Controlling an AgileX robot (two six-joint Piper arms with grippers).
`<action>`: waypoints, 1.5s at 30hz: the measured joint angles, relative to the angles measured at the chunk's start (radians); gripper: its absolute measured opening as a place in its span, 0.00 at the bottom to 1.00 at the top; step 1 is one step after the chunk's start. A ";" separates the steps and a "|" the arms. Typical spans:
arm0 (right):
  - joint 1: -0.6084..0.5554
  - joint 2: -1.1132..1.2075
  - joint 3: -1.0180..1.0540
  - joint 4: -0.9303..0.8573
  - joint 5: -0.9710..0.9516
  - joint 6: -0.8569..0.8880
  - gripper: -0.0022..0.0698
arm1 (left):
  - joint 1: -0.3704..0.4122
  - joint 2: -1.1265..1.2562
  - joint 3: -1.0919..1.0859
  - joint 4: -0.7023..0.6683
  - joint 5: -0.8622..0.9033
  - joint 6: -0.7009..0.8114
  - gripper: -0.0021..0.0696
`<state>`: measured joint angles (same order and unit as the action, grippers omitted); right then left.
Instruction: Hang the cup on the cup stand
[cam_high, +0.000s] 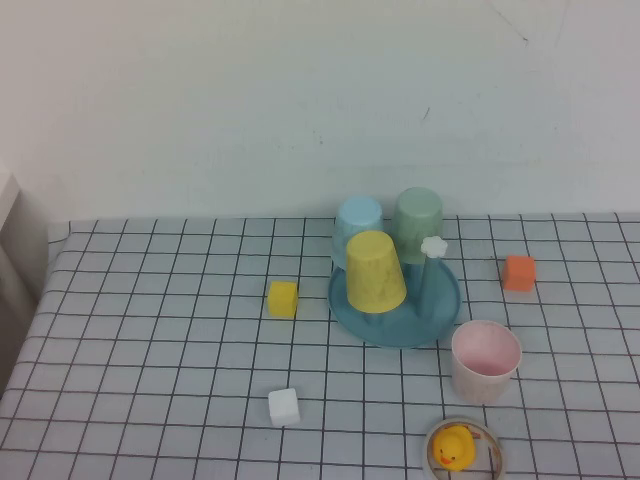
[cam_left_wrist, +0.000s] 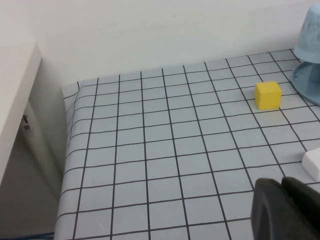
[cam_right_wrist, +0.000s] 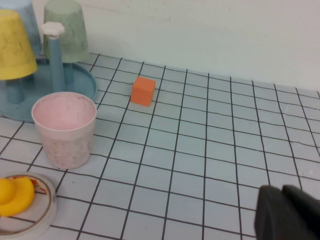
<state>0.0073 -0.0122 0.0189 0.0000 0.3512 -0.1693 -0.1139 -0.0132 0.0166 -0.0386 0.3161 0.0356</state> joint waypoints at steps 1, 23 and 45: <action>0.000 0.000 0.000 0.000 0.000 0.000 0.03 | 0.000 0.000 0.000 0.000 0.000 0.000 0.03; 0.000 0.000 0.000 0.000 0.000 -0.020 0.03 | 0.000 0.000 0.000 0.000 0.000 0.003 0.03; 0.000 0.000 0.009 0.027 -0.159 -0.022 0.03 | 0.000 0.000 0.002 0.004 -0.157 0.005 0.03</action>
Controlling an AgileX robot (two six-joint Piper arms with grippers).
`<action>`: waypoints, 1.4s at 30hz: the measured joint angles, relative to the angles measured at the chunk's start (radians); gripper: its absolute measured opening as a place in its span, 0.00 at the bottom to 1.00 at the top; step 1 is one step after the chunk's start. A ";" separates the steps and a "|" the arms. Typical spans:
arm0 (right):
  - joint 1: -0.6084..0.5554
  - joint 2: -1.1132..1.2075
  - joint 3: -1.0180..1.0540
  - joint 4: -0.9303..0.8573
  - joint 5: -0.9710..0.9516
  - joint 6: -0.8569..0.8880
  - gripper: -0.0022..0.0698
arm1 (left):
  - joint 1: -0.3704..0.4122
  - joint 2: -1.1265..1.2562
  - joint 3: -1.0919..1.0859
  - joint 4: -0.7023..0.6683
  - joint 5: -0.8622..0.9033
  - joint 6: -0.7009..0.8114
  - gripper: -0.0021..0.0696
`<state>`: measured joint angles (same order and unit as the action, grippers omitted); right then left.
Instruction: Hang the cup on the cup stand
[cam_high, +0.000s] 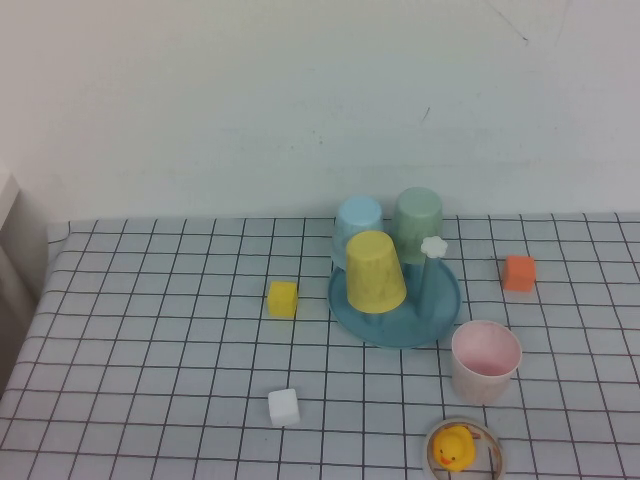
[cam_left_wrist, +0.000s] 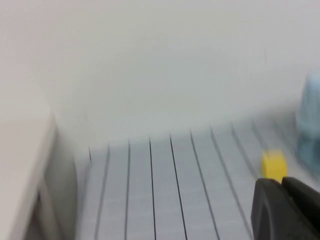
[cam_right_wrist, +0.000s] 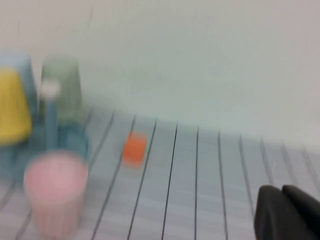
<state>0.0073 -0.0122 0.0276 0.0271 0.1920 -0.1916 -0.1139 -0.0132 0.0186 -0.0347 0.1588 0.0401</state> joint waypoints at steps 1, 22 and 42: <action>0.000 0.000 0.000 0.005 -0.057 0.000 0.03 | 0.000 0.000 0.000 0.000 -0.064 0.000 0.03; 0.000 0.000 -0.020 0.127 -0.628 0.110 0.03 | 0.000 -0.002 -0.012 -0.004 -0.659 -0.002 0.03; 0.000 0.655 -0.716 0.252 0.483 -0.415 0.03 | 0.000 0.230 -0.429 0.071 0.439 0.008 0.03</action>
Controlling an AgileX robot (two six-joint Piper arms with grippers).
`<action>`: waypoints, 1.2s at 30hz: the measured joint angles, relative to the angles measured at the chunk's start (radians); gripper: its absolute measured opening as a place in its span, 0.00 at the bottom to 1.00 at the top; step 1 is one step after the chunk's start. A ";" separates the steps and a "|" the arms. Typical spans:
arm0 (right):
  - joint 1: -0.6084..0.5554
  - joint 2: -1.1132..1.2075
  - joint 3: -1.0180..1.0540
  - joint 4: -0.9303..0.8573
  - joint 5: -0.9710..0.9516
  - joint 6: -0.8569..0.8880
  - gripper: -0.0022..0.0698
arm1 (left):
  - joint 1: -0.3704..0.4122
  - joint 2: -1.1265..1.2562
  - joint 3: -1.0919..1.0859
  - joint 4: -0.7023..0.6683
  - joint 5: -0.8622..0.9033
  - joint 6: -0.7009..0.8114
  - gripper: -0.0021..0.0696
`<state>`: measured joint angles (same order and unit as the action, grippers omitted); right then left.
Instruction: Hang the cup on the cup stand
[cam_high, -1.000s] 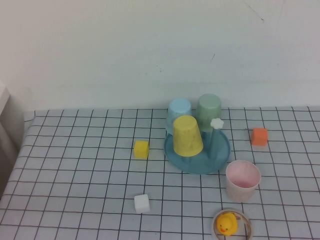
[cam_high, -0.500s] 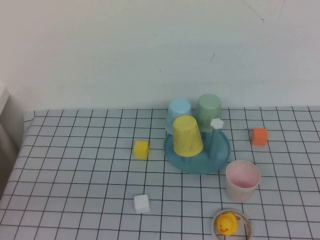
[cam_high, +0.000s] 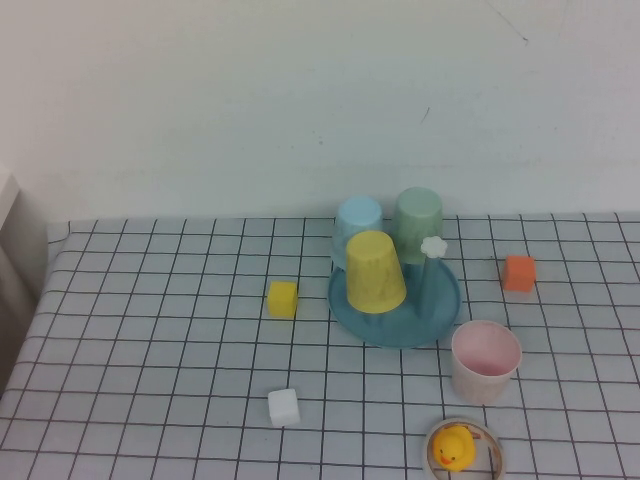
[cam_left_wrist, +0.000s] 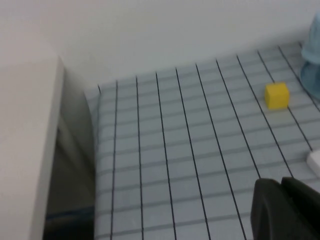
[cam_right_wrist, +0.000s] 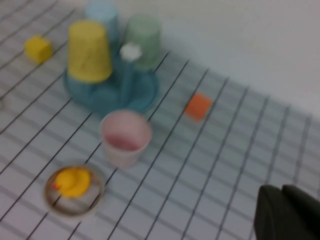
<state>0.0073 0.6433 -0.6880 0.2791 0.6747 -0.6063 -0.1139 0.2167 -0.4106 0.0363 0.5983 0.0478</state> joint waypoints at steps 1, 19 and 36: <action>0.000 0.058 -0.016 0.019 0.015 -0.025 0.03 | 0.000 0.004 0.013 -0.006 0.007 0.000 0.03; 0.139 1.003 -0.202 0.664 -0.202 -0.796 0.58 | 0.000 0.009 0.087 -0.044 -0.085 0.000 0.03; 0.144 1.487 -0.471 0.585 -0.282 -0.808 0.54 | 0.000 0.009 0.089 -0.036 -0.096 0.002 0.03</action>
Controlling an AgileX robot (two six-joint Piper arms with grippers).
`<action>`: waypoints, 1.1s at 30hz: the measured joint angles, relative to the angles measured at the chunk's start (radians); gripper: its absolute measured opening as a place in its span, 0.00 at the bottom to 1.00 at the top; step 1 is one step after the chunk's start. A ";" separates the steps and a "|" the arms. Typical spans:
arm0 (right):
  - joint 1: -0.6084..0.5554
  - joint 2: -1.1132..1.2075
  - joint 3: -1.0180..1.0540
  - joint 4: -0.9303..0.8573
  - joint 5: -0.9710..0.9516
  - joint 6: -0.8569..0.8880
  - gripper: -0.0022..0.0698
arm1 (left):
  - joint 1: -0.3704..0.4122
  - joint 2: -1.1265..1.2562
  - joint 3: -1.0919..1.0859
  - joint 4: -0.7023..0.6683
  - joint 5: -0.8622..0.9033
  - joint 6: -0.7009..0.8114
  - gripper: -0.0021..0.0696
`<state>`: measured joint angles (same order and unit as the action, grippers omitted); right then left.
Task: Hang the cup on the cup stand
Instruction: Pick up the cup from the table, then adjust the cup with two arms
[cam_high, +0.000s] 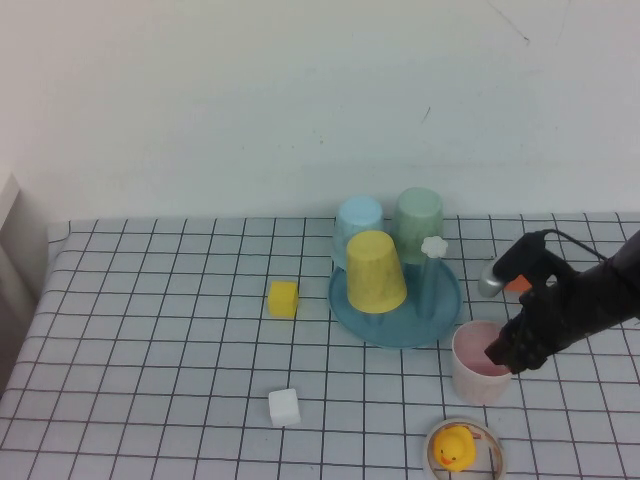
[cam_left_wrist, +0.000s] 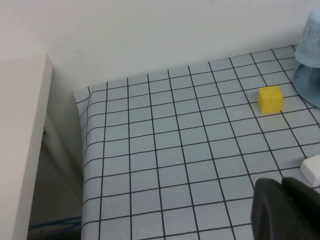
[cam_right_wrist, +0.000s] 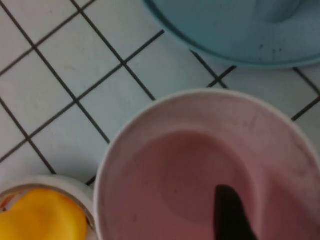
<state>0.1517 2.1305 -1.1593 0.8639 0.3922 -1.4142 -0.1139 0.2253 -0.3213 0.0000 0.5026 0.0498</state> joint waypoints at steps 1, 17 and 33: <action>0.000 0.012 -0.002 0.000 0.000 0.000 0.51 | 0.000 0.000 0.000 0.000 0.000 0.000 0.03; 0.001 -0.123 -0.006 0.003 0.090 0.118 0.06 | 0.000 0.000 0.000 -0.336 -0.123 -0.004 0.03; 0.227 -0.587 -0.004 0.489 0.190 -0.230 0.06 | 0.000 0.000 0.000 -1.448 -0.297 -0.078 0.08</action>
<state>0.3785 1.5438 -1.1632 1.3530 0.5825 -1.6440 -0.1139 0.2253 -0.3213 -1.4483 0.2053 -0.0279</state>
